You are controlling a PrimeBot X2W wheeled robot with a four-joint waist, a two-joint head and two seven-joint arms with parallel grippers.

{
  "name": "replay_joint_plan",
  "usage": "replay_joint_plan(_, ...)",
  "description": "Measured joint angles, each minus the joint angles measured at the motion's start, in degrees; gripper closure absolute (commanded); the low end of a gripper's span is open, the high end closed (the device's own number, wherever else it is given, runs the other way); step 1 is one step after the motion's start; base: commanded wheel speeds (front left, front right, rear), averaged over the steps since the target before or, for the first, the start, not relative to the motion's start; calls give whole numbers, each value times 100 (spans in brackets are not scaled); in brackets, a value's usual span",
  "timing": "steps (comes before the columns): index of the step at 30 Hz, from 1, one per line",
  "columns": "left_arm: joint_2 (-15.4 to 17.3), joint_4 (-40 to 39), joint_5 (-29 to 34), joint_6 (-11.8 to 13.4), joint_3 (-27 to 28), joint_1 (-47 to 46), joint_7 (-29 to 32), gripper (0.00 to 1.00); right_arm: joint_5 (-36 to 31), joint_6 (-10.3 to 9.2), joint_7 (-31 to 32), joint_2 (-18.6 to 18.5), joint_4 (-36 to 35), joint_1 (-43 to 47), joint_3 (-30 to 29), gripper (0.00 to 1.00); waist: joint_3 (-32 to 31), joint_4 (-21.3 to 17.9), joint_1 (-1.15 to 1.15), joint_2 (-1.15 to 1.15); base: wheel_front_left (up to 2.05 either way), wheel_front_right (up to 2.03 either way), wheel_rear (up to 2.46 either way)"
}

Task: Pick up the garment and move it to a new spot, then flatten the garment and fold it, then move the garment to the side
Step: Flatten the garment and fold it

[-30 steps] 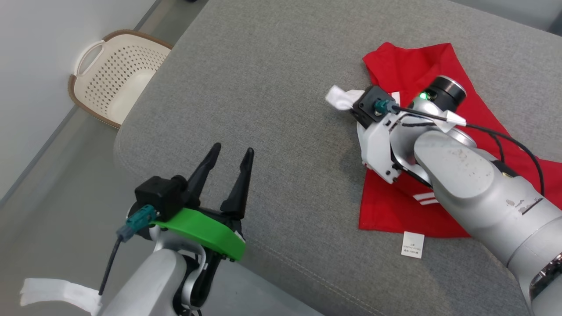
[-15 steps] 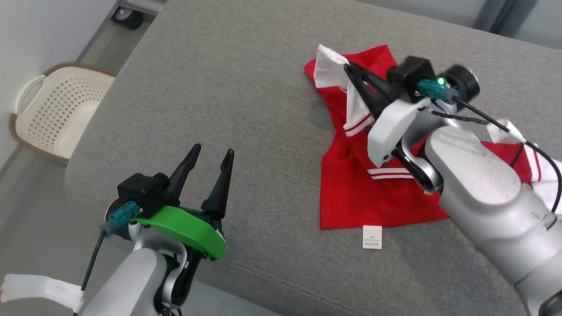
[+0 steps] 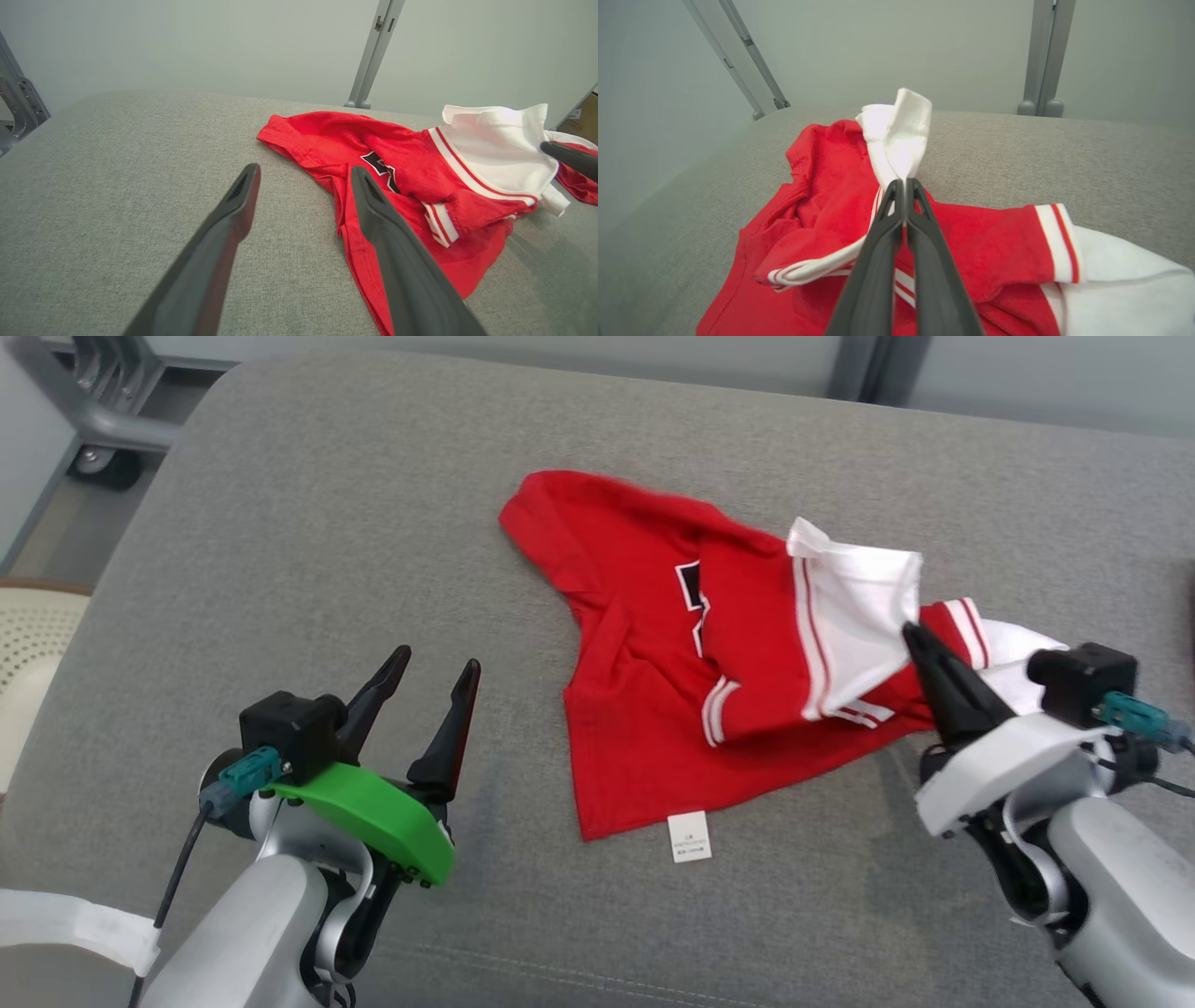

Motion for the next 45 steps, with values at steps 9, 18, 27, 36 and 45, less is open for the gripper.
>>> replay_joint_plan(9,98,-13,0,-7,20,-16,147,0,231,-43,-149,-716,-985,1207,-972,100,-108,-703,0,0,0,0,0)
replay_joint_plan(18,293,-180,49,77,182,-19,278,0,590,-43,-135,-1157,-1291,2139,-1673,100,-59,-1402,0,0,0,0,0)
replay_joint_plan(27,377,-383,98,125,170,-13,442,0,422,-42,237,-1771,-766,2373,-1936,100,213,-2084,0,0,0,0,0)
replay_joint_plan(36,124,-403,119,125,-112,-302,639,0,8,-23,438,-1602,-778,2174,-1185,100,649,-2217,0,0,0,0,0)
replay_joint_plan(45,-354,-216,-187,-134,-430,-984,1283,0,-157,122,522,-1341,-884,1555,-921,100,905,-2316,0,0,0,0,0)
